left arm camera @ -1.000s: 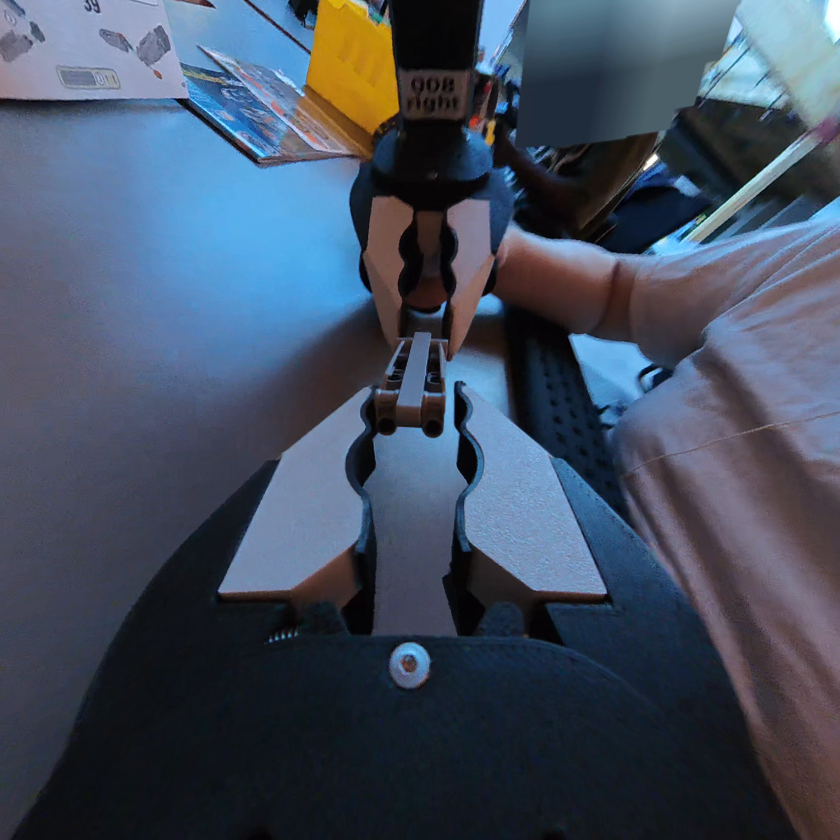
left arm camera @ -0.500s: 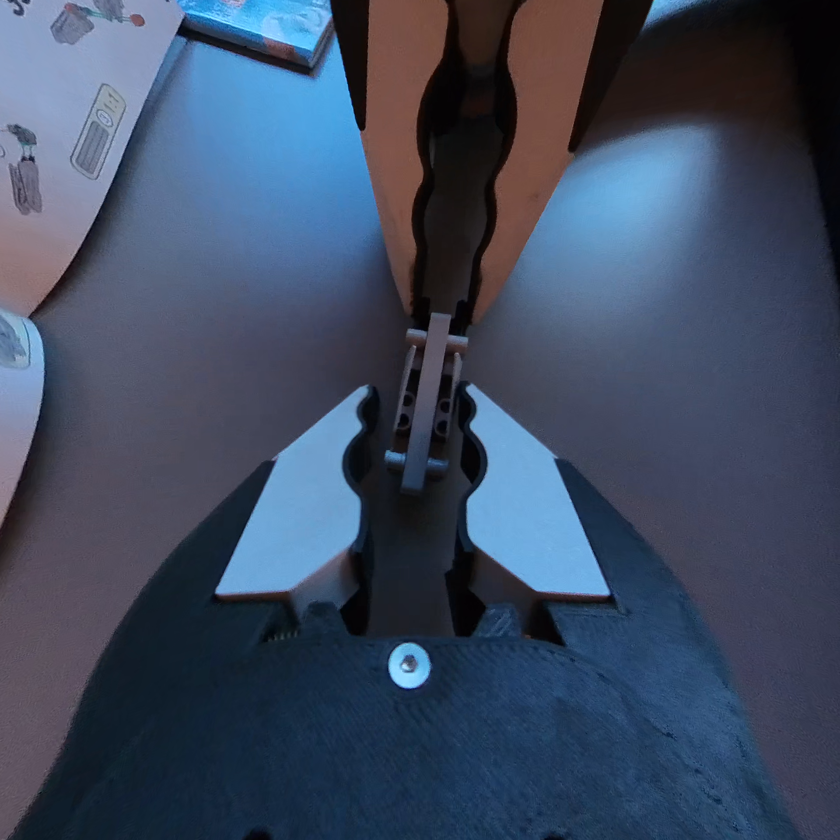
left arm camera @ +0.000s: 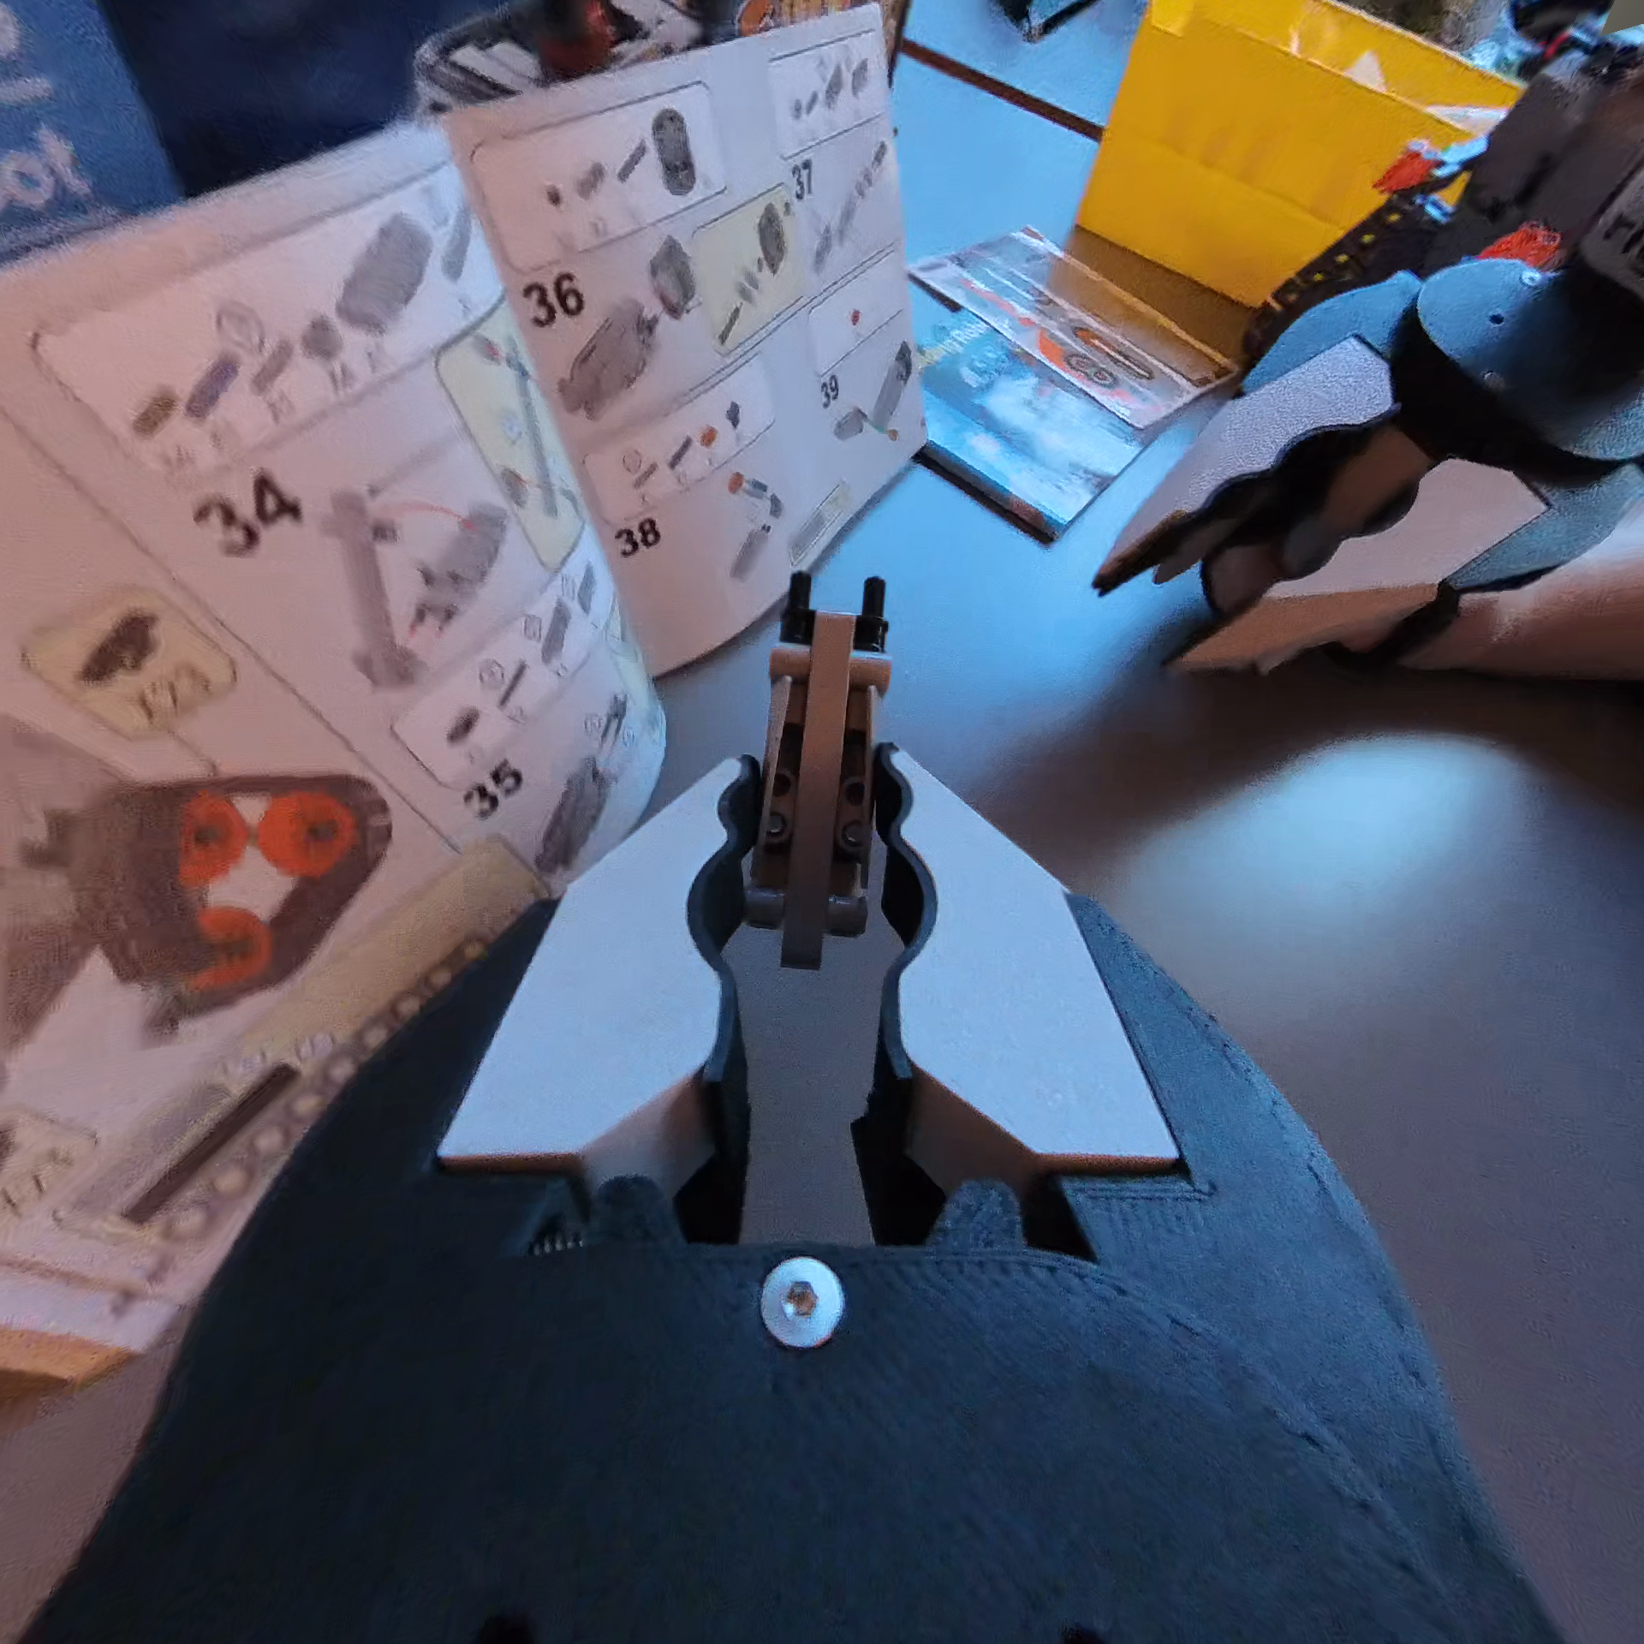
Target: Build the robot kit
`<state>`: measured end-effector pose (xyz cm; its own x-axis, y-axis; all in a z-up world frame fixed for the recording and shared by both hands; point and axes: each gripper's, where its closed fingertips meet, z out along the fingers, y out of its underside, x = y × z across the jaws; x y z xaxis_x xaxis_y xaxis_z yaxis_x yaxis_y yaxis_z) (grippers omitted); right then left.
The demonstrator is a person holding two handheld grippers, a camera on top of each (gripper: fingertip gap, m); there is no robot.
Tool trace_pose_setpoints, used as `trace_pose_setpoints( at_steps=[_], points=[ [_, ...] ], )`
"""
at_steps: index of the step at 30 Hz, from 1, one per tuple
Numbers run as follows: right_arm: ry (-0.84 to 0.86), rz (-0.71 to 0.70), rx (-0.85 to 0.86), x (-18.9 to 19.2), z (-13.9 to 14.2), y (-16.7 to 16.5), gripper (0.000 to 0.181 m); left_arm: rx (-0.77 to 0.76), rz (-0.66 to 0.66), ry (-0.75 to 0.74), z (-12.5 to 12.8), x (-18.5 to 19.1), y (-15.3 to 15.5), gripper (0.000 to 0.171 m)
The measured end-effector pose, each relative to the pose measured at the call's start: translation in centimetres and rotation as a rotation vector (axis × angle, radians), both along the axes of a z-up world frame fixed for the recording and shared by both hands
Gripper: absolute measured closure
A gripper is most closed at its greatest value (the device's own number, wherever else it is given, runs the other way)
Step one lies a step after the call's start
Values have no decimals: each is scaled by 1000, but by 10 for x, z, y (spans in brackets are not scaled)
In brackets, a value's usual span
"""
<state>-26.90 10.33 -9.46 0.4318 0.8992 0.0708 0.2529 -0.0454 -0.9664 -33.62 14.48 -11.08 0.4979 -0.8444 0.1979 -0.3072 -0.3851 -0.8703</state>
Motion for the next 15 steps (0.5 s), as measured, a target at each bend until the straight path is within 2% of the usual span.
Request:
trace_pose_setpoints(
  at_steps=[3, 5, 7, 9, 13, 15],
  points=[
    [9, 6, -6, 0, 1, 0, 160, -11, -78, 90, 4, 11, 10, 147],
    [12, 9, -15, 0, 0, 0, 160, -37, -126, 94, 15, 19, 15, 148],
    [14, 19, -27, 0, 0, 0, 161, -141, -197, 112, 20, 24, 13, 148],
    [19, 22, -40, 0, 0, 0, 162, -206, -210, 161, 19, 21, 20, 148],
    [26, 27, -74, 0, -2, 2, 164, -219, -201, 214, 13, 12, 30, 148],
    [35, 25, -83, 0, -1, 3, 165, -230, -189, 195, 13, 8, 32, 148]
  ],
)
